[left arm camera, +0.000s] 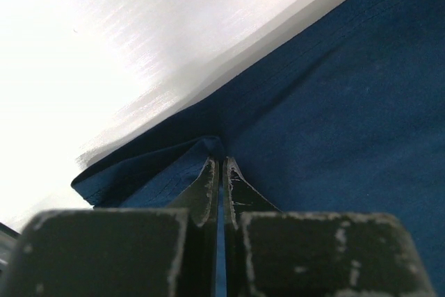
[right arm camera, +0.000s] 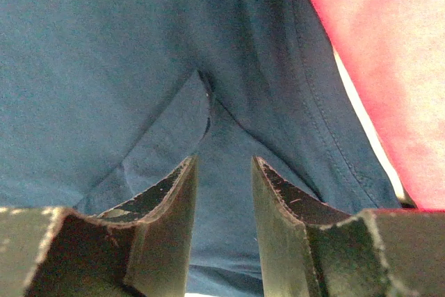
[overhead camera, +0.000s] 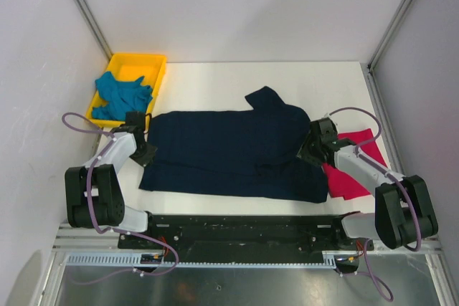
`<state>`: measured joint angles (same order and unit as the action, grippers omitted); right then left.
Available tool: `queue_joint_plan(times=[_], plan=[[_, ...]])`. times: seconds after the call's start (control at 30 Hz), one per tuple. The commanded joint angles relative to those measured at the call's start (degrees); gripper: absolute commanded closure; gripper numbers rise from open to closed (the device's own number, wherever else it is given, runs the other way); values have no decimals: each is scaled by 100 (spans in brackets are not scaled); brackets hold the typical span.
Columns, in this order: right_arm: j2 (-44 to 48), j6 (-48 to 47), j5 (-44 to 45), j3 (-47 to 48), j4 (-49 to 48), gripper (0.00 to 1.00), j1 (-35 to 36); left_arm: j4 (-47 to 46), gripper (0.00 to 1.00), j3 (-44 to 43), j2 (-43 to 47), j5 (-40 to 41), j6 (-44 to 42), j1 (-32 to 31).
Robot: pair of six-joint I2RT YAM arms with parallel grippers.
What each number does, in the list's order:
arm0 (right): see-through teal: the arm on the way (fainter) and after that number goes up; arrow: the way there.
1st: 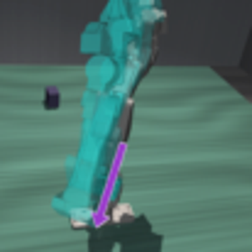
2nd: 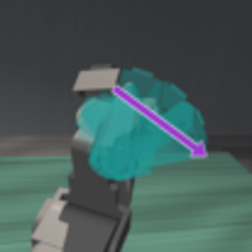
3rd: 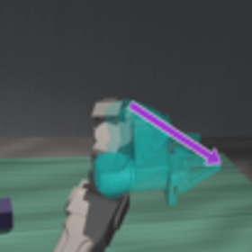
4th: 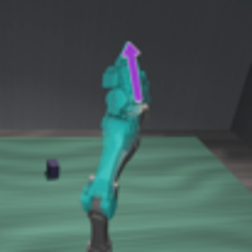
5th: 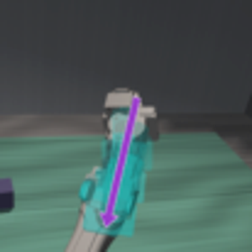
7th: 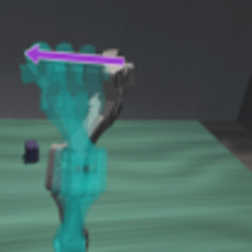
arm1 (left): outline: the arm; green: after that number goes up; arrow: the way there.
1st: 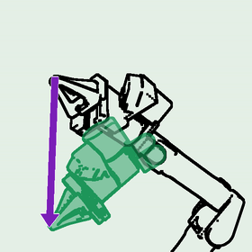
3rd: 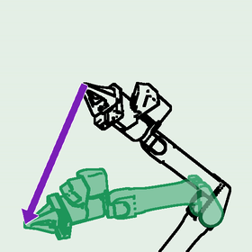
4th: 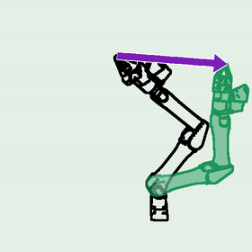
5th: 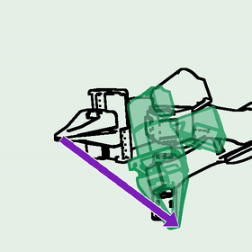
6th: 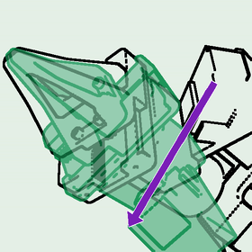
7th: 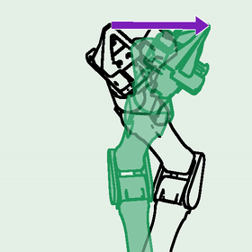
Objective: Fold and stack the t-shirts
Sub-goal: Fold the flattened tshirt in 1/3 of the way
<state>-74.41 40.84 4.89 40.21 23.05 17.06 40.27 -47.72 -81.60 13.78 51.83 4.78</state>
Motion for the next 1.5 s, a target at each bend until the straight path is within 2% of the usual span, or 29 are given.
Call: queue_joint_plan(times=[0.0,0.3,0.73,1.47], plan=[[-195,-16,-62,109,-556,58,-59,-3,100,-185,181,157,-123,-18],[-671,66,49,225,-841,60,-32,-18,100,-165,120,146,-121,-17],[-834,132,180,335,-929,74,15,-16,100,-176,73,129,-114,-22],[-1256,20,459,532,-816,73,197,-17,100,-167,58,117,-122,-19]])
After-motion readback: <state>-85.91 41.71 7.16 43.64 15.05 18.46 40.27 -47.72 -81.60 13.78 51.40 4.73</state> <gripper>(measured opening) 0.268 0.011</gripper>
